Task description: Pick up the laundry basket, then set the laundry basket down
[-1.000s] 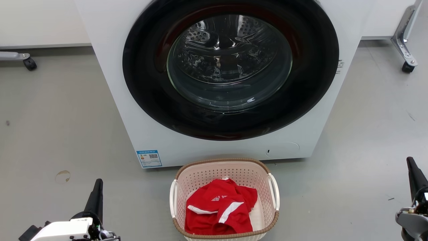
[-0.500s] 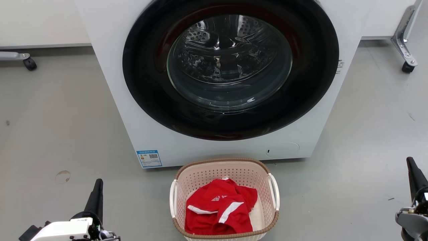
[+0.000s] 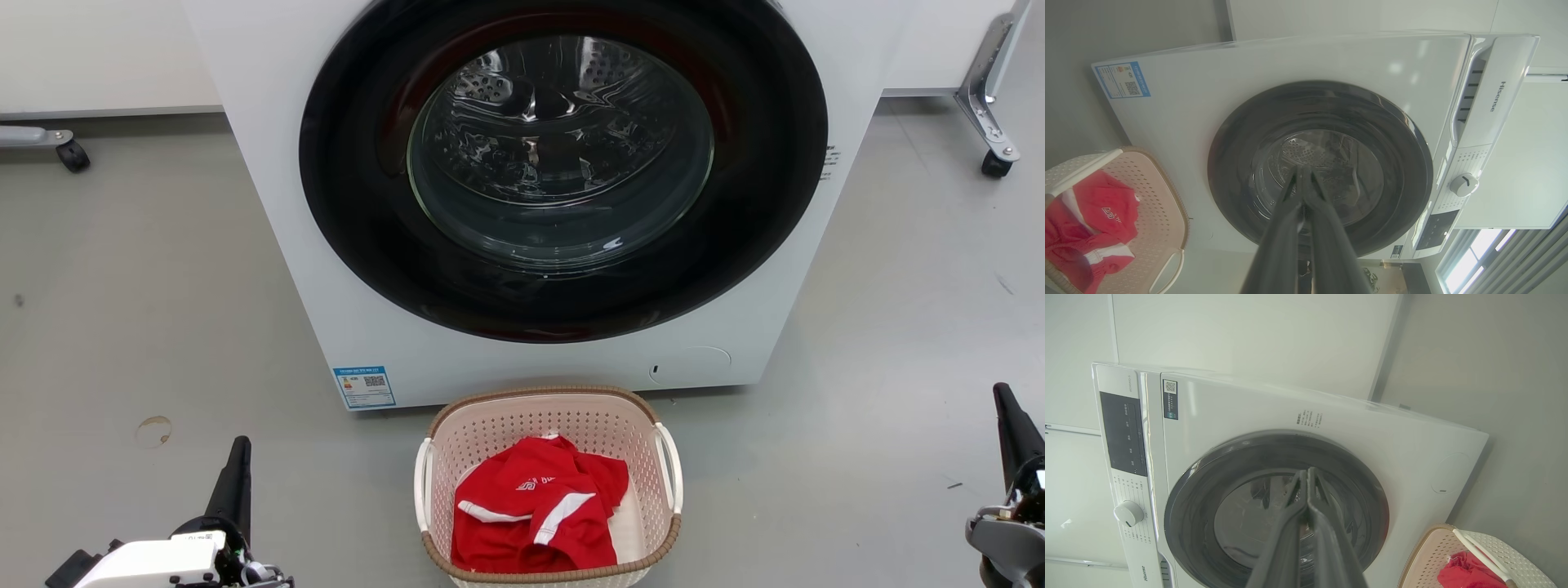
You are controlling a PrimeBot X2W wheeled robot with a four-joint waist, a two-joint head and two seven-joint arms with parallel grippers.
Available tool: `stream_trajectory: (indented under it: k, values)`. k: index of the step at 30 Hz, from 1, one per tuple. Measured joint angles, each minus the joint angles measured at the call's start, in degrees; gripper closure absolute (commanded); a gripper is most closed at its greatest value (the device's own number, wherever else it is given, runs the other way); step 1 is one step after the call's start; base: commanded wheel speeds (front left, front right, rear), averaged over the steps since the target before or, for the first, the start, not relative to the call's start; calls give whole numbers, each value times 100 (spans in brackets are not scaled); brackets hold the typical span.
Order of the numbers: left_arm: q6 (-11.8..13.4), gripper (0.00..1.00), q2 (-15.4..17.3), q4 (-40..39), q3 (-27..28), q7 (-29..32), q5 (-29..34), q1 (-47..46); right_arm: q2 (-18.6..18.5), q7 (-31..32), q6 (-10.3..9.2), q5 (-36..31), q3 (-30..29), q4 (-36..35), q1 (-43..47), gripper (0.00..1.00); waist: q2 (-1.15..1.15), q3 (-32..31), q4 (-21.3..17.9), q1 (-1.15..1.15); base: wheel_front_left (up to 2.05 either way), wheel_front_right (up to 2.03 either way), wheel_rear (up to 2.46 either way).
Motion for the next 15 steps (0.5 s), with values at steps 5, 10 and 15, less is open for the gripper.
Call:
stream_trajectory:
  k: [5, 10, 15]
  values:
    - [0, 100, -4, 0, 2, 0, 0, 0, 0, 0, 0, 0, -3, 0, 0, 100, 0, 0, 0, 0, 0, 0, 0]
    - [0, 100, -8, 0, 4, 0, 0, 0, 0, 1, 0, 0, -5, 0, 0, 100, 0, 0, 0, 0, 0, 0, 0]
    - [0, 100, -8, 0, 5, 0, 0, 0, 1, 1, 0, 0, -9, 0, 0, 100, 0, 0, 0, 0, 0, 0, 0]
